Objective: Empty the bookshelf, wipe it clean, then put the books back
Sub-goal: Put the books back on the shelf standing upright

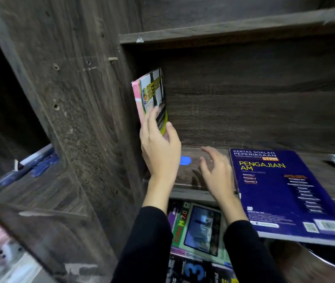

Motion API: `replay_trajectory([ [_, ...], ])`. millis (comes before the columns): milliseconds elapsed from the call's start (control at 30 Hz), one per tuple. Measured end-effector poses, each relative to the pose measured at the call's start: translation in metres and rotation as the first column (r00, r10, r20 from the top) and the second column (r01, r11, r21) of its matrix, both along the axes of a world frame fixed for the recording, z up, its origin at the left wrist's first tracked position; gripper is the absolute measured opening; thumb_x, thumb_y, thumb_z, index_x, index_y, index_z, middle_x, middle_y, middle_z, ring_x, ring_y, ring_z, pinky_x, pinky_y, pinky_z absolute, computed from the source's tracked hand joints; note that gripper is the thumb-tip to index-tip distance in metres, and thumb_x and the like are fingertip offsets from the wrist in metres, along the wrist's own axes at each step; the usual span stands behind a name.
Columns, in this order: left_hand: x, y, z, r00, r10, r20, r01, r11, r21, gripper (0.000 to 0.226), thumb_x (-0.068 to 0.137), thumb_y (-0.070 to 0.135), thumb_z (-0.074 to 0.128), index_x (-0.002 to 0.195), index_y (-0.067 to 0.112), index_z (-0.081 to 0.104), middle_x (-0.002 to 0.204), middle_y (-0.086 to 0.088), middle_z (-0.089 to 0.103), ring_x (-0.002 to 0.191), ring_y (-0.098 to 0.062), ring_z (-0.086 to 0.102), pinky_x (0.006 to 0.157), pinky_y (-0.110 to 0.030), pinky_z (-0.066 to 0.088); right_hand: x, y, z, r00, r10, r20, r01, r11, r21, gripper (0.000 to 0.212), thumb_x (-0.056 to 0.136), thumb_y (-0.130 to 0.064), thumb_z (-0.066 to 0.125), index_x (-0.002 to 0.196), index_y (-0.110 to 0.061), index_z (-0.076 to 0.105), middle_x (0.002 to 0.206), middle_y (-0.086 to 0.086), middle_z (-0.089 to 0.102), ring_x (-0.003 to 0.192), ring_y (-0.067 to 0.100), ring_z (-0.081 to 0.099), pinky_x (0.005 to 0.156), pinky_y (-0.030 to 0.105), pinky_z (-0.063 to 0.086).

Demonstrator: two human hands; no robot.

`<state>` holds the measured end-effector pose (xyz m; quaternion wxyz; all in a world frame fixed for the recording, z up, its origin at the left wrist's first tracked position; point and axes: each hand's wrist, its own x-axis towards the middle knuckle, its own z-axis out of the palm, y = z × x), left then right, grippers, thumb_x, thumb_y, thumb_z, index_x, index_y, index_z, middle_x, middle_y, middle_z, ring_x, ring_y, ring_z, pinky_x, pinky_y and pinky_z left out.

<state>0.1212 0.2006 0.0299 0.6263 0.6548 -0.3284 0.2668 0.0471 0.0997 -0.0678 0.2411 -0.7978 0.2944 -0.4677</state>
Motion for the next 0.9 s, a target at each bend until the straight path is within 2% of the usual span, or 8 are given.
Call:
replay_trajectory([
  [67,-0.013,-0.011,-0.008,1.000,-0.003,0.021,0.001,0.992,0.125,0.038,0.087,0.018,0.049,0.122,0.010,0.058,0.127,-0.006,0.057,0.120,-0.020,0.051,0.102,-0.032,0.041,-0.022,-0.012,0.008,0.992,-0.126,-0.029,0.123,0.989,-0.083,0.029,0.088,-0.019,0.056,0.113,-0.008,0.066,0.122,0.011,0.064,0.114,0.031,0.056,0.097,0.038,0.042],
  [100,-0.019,-0.016,-0.012,0.999,0.015,0.031,-0.022,0.969,0.246,0.036,0.088,0.020,0.051,0.122,0.013,0.058,0.127,-0.004,0.057,0.120,-0.022,0.051,0.102,-0.038,0.040,-0.032,-0.017,0.012,0.982,-0.183,-0.037,0.178,0.977,-0.119,0.030,0.087,-0.021,0.055,0.110,-0.007,0.068,0.120,0.012,0.065,0.112,0.032,0.058,0.095,0.040,0.043],
  [200,-0.046,-0.034,-0.029,0.998,0.056,-0.031,-0.022,0.756,0.654,0.035,0.092,0.028,0.050,0.126,0.023,0.053,0.132,0.003,0.051,0.125,-0.020,0.043,0.104,-0.043,0.028,-0.074,-0.036,0.021,0.936,-0.317,-0.150,0.297,0.944,-0.145,0.034,0.088,-0.027,0.055,0.112,-0.007,0.067,0.122,0.012,0.064,0.115,0.034,0.055,0.096,0.043,0.042],
  [300,-0.074,-0.052,-0.043,0.995,0.041,-0.092,0.053,0.563,0.825,0.034,0.096,0.031,0.043,0.126,0.020,0.052,0.131,-0.002,0.051,0.124,-0.025,0.044,0.103,-0.044,0.028,-0.116,-0.056,0.020,0.850,-0.351,-0.392,0.346,0.934,-0.088,0.041,0.091,-0.033,0.058,0.126,-0.013,0.058,0.133,0.008,0.057,0.125,0.032,0.045,0.101,0.041,0.036],
  [433,-0.102,-0.068,-0.063,0.977,0.017,-0.213,0.188,0.399,0.897,0.035,0.098,0.033,0.040,0.125,0.015,0.053,0.128,-0.008,0.056,0.121,-0.029,0.049,0.101,-0.043,0.033,-0.159,-0.076,0.010,0.703,-0.306,-0.642,0.436,0.898,0.050,0.063,0.090,-0.052,0.052,0.142,-0.018,0.039,0.149,0.007,0.036,0.136,0.030,0.029,0.108,0.042,0.029],
  [567,-0.117,-0.082,-0.081,0.941,0.031,-0.337,0.313,0.294,0.903,0.040,0.098,0.042,0.038,0.122,0.014,0.053,0.126,-0.010,0.057,0.118,-0.030,0.053,0.092,-0.037,0.042,-0.184,-0.085,-0.001,0.637,-0.275,-0.720,0.573,0.794,0.203,0.078,0.087,-0.058,0.053,0.146,-0.013,0.028,0.151,0.014,0.027,0.140,0.034,0.021,0.111,0.046,0.024],
  [733,-0.117,-0.092,-0.093,0.924,0.041,-0.380,0.356,0.274,0.894,0.051,0.096,0.052,0.041,0.123,0.011,0.052,0.127,-0.013,0.055,0.116,-0.032,0.054,0.089,-0.038,0.045,-0.192,-0.091,-0.007,0.632,-0.235,-0.739,0.620,0.726,0.299,0.087,0.082,-0.053,0.065,0.145,-0.007,0.027,0.147,0.018,0.030,0.135,0.036,0.029,0.108,0.042,0.030],
  [900,-0.107,-0.098,-0.106,0.898,0.013,-0.440,0.413,0.321,0.852,0.057,0.086,0.055,0.058,0.122,0.011,0.054,0.134,-0.014,0.049,0.117,-0.032,0.053,0.091,-0.038,0.047,-0.192,-0.095,-0.005,0.648,-0.291,-0.704,0.670,0.657,0.345,0.079,0.076,-0.048,0.074,0.134,-0.005,0.043,0.137,0.020,0.043,0.129,0.036,0.037,0.103,0.040,0.035],
])
